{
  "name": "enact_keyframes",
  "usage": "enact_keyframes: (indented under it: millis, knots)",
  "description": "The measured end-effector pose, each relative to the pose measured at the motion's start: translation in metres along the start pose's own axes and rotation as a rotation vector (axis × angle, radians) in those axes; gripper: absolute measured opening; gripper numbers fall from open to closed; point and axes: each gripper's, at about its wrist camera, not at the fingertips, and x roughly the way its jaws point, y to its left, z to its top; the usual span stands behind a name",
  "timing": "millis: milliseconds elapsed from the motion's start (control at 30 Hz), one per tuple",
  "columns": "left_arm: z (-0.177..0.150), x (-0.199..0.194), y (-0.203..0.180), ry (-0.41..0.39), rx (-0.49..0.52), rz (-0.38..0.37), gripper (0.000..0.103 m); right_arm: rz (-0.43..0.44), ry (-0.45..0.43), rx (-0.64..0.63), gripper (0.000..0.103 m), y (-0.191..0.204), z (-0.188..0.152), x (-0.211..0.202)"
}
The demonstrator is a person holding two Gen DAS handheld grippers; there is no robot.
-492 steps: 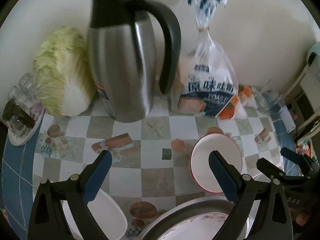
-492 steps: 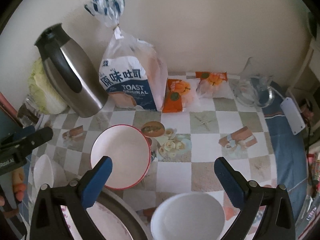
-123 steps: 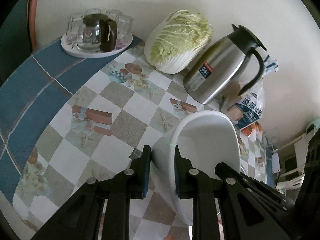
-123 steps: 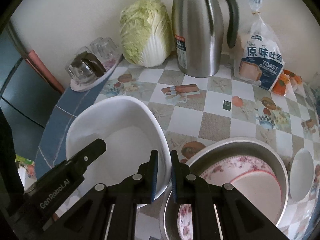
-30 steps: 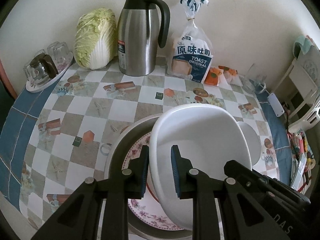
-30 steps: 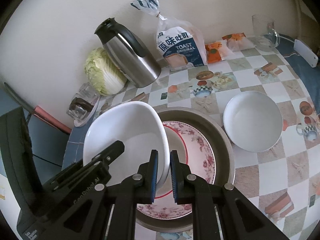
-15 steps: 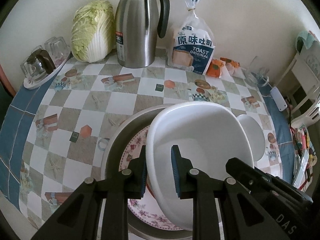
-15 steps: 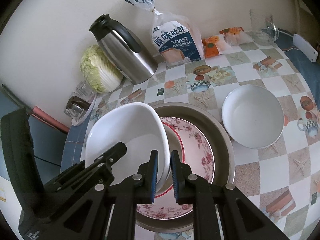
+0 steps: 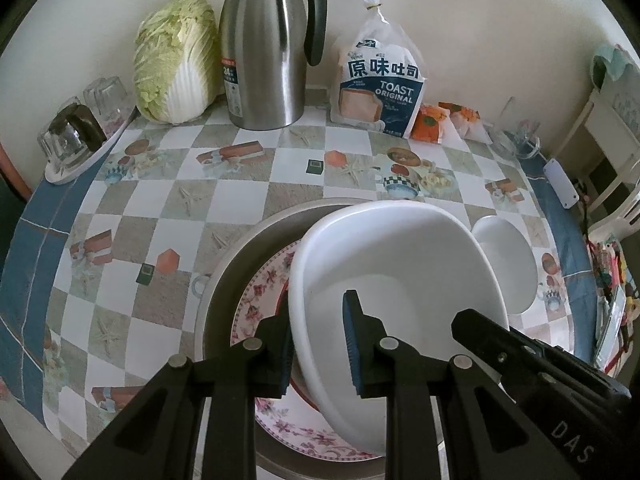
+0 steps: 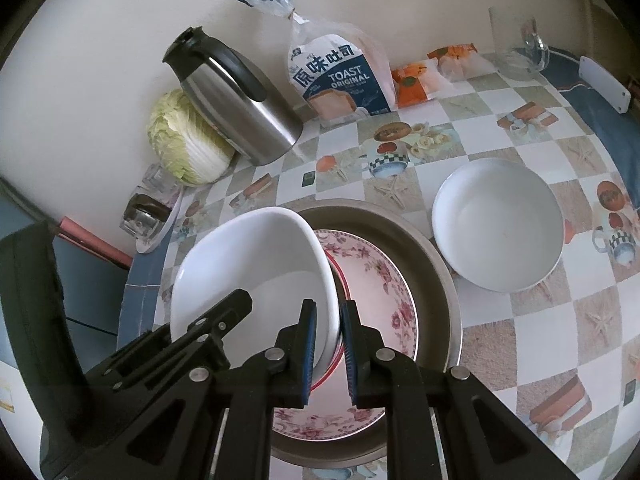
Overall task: Organize plates and bowls
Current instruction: 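Lower the square bowl onto the red-rimmed bowl inside the basin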
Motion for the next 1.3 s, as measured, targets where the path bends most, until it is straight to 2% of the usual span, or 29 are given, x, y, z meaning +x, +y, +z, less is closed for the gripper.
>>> enact_keyframes:
  millis: [367,867,1300]
  knots:
    - [-0.001,0.0,-0.008,-0.018,0.053,0.054,0.022,-0.003,0.003,0.002,0.015,0.0,0.0,0.002]
    - [-0.001,-0.002,-0.011,-0.02,0.097,0.083,0.022,0.001,0.004,0.006,0.015,-0.001,0.0,0.002]
    - [0.002,-0.01,0.003,-0.028,0.035,0.03,0.022,0.012,0.0,0.013,0.015,-0.002,0.0,0.002]
